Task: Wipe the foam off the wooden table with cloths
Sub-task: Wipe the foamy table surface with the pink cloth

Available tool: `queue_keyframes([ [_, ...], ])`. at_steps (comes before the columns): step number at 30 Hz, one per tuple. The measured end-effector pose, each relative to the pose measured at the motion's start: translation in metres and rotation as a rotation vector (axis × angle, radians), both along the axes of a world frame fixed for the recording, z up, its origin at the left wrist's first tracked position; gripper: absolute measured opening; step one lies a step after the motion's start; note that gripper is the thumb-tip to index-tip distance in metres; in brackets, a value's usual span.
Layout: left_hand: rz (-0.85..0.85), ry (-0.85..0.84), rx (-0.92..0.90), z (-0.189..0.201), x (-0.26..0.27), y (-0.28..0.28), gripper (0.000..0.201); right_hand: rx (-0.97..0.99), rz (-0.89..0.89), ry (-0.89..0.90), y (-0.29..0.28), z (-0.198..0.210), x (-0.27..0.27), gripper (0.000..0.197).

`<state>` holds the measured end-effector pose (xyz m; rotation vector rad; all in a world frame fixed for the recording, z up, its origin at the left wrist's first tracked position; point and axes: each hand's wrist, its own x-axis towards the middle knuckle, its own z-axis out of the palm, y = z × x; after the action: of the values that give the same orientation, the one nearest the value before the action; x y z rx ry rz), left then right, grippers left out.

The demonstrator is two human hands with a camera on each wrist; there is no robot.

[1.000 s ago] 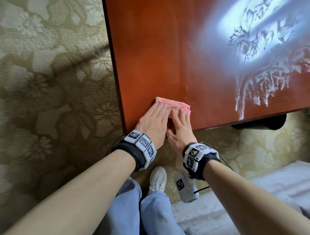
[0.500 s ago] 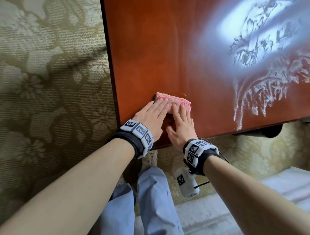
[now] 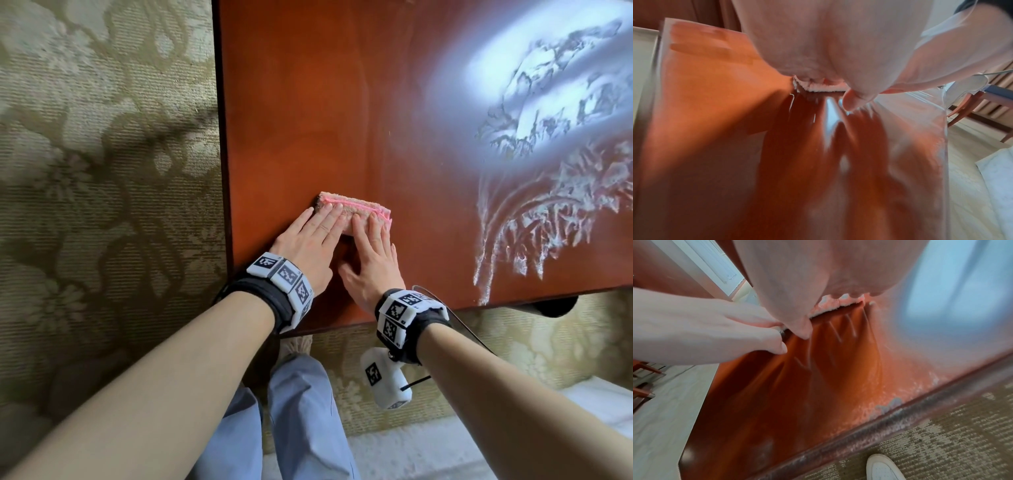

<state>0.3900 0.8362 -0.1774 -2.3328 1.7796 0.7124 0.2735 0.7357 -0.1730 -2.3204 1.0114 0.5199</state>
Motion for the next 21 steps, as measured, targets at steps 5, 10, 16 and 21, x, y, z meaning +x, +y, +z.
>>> queue_keyframes([
  [5, 0.032, 0.001, -0.011, 0.000, 0.010, -0.011, 0.079, 0.040, 0.038, 0.002, -0.018, 0.003, 0.012, 0.088],
  [10, 0.070, -0.027, -0.024, 0.005, 0.020, -0.026, 0.076, -0.136, 0.115, -0.084, -0.037, 0.009, 0.025, 0.082],
  [16, 0.086, -0.015, -0.218, -0.001, 0.022, -0.027, 0.067, -0.286, 0.268, -0.223, -0.051, 0.001, 0.024, 0.078],
  [21, 0.146, 0.031, -0.163, -0.013, 0.009, -0.020, 0.078, -0.175, 0.312, -0.162, -0.042, -0.010, 0.016, 0.090],
])
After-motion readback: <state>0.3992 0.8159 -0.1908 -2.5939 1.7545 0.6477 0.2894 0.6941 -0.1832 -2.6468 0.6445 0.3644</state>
